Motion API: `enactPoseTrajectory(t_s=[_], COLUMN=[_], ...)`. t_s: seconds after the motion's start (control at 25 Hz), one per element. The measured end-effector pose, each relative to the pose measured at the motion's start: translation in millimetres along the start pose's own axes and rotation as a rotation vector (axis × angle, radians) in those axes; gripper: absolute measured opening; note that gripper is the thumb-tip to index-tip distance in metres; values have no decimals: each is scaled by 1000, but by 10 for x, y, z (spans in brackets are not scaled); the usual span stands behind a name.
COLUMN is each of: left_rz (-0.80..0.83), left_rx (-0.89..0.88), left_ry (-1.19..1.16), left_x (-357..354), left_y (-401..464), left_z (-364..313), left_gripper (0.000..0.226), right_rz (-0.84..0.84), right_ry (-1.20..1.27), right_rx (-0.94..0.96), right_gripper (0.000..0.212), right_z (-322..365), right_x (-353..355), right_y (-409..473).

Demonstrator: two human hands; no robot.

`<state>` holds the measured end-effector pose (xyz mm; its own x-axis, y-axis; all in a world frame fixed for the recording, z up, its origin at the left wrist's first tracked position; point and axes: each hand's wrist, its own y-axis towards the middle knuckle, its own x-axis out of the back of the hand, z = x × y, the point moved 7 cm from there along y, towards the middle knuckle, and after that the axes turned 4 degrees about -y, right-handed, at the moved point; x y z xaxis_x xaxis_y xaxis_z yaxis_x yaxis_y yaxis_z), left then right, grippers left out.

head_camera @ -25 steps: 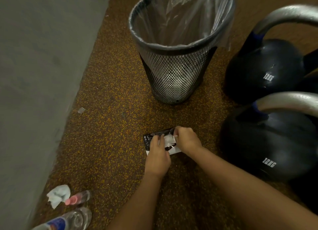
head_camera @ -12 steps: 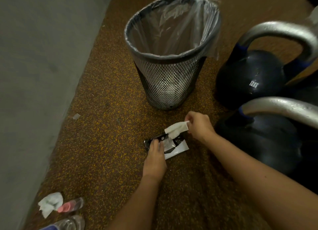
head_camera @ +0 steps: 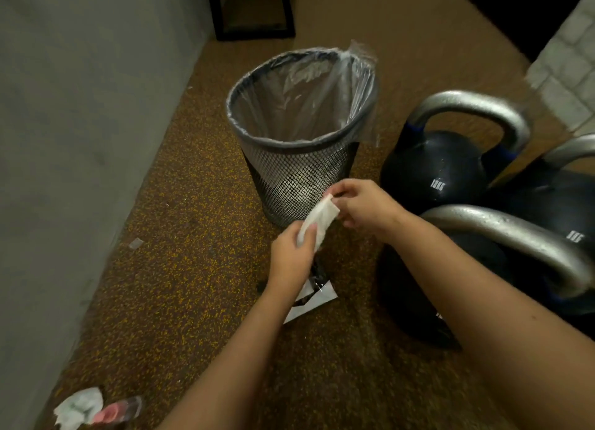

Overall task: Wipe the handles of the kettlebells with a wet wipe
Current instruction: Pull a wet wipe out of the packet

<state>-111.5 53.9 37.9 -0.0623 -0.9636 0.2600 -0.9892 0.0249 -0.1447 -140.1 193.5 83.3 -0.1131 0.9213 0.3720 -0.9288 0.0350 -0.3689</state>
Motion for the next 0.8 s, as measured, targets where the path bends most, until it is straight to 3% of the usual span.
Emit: enactPoseTrajectory(t_s=[0.12,0.28,0.52,0.6,0.72,0.8], left_rz=[-47,-65,59,101,212,284], left_rx=[32,51,221,154,-36,-214], left_ry=[-235,-370,-609,-578,-547,-331], left_x=[-33,-101,-321,-423,-575,-692], left_y=[-40,-126,-383,-450,-538,-594], left_z=[-318,-738,-1221,-1441,-1759,-1968], left_gripper=[17,21,19,25,51,44], right_rz=[-17,20,-182,-271,-289,-271], right_ry=[381,304,423,484,494,443], right_rx=[-112,-59,-17,48,176,206], right_gripper=[19,11,7,20,34,33], right_z=[74,196,260,292,380,373], right_x=[96,243,801,1010,1304,1478], right_y=[-162,-475,-869,-1031,-1305,-1467])
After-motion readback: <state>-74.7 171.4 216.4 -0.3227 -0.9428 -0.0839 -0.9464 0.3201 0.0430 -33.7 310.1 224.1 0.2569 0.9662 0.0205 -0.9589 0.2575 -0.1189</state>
